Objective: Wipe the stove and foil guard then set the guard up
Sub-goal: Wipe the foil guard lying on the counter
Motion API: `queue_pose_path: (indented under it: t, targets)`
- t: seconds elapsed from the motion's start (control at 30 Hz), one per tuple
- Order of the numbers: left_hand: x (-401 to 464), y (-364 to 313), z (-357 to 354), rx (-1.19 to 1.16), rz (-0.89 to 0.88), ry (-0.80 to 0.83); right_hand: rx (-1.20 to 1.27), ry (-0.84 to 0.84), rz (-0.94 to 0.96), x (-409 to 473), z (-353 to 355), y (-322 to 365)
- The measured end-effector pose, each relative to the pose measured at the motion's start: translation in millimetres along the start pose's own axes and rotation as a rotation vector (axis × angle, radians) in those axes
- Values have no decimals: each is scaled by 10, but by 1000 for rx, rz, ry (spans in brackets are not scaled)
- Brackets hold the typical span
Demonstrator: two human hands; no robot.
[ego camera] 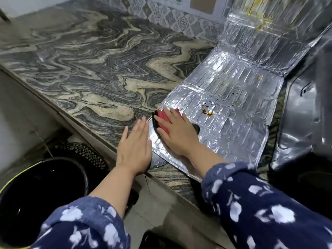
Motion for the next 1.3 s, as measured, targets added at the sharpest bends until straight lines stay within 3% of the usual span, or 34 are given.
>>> queue_pose_path:
  t: [0.23, 0.47, 0.7, 0.83, 1.17, 1.3]
  targets:
    - [1, 19, -13, 2, 13, 11, -96, -1, -164, 404, 72, -824]
    - [6, 44, -53, 23, 16, 16, -91, 15, -357, -56, 132, -1066]
    - [2, 29, -32, 18, 23, 17, -21, 37, -139, -635, 22, -116]
    - [13, 26, -21, 5, 30, 40, -35, 69, -70, -931, 45, -167]
    - [28, 28, -48, 42, 14, 49, -111, 30, -384, -1168, 297, -1273]
    - [32, 23, -56, 46, 3, 27, -85, 29, -482, -865, 206, -1299]
Point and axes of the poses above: each hand's wrist, its own x-axis towards the middle knuckle, its own z-axis out of the back of the hand, y = z × x, the point moved 10 cm from there along x, towards the middle knuckle, and after that the axes turned 8 degrees about -y, right-handed, at the moved point
